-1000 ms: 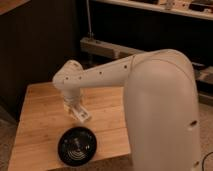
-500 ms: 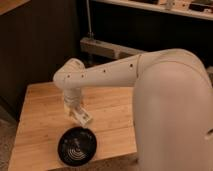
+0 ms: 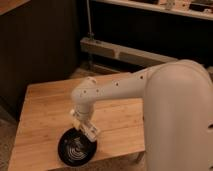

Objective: Place the bottle in the ceramic bowl

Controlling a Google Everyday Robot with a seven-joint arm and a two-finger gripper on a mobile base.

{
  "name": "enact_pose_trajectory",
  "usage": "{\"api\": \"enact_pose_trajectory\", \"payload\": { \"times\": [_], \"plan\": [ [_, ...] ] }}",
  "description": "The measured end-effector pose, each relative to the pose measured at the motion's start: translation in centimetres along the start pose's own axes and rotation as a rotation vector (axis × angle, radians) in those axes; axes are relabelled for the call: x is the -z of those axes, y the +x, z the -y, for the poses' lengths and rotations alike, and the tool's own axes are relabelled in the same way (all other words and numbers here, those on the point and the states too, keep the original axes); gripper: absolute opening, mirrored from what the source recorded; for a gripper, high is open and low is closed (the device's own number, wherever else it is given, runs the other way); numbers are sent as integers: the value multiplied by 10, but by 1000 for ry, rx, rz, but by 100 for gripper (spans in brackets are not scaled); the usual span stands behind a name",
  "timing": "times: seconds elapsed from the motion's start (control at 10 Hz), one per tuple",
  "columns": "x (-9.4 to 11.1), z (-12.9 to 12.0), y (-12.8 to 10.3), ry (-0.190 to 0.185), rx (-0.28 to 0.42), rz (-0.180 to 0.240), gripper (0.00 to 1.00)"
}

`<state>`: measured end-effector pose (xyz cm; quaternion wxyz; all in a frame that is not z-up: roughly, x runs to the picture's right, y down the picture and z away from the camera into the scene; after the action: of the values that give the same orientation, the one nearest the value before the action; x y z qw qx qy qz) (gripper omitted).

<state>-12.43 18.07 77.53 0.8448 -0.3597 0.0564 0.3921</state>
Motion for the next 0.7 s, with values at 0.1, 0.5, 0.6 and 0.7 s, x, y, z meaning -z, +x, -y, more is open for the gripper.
{"api": "enact_pose_trajectory", "payload": {
  "times": [0.1,0.5,0.6,0.7],
  "plan": [
    [-3,-4,1,-10,13,4,0],
    [10,-21,-2,-21,46,11,0],
    [10,-25,-3,-20,45,3,4],
    [9,-28,-5,-19,40,-11,12]
  ]
}}
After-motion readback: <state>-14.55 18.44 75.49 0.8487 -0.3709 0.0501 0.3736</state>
